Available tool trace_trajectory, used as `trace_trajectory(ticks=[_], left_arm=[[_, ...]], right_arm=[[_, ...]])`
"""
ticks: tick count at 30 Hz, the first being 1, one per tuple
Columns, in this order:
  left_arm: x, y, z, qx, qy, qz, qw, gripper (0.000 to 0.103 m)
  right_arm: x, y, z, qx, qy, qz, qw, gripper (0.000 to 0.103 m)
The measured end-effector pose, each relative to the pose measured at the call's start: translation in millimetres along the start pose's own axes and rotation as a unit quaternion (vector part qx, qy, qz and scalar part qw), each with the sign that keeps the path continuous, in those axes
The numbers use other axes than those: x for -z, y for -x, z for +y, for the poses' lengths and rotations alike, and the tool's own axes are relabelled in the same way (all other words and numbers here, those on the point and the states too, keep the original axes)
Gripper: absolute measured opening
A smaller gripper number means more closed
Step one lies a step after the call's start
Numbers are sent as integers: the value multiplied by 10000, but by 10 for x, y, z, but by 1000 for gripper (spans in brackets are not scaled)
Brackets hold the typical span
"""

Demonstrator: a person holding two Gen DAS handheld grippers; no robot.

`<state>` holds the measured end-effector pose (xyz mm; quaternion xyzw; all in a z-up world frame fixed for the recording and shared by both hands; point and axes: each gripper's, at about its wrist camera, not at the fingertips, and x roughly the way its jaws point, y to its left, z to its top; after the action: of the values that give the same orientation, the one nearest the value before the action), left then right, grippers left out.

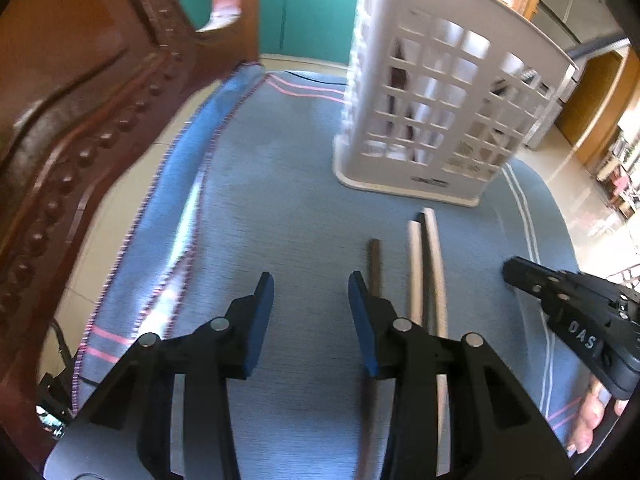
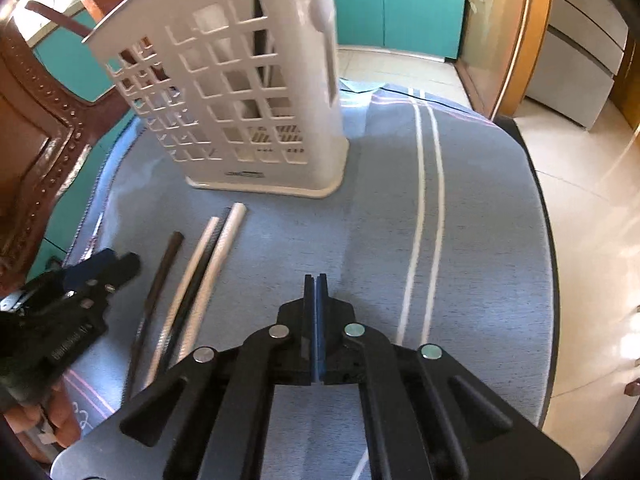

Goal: Organize utensils
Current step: 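Lower both tools over the remaining chopsticks and close the left tool on a dark brown one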

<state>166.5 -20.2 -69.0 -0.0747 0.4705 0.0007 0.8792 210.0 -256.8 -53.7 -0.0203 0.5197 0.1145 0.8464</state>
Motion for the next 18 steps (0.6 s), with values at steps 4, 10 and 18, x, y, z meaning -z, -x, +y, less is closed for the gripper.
trace_trajectory(ticks=[4, 10, 18], left_arm=[[17, -30, -113, 122, -192, 34, 9997, 40], [76, -21, -219, 2, -408, 64, 9991, 41], [117, 23, -231, -243, -474, 23, 9986, 8]], right_arm=[[-13, -10, 0, -26, 51, 19, 10000, 7], [0, -71, 53, 26, 45, 62, 10000, 9], [8, -95, 147, 16, 38, 28, 10000, 17]])
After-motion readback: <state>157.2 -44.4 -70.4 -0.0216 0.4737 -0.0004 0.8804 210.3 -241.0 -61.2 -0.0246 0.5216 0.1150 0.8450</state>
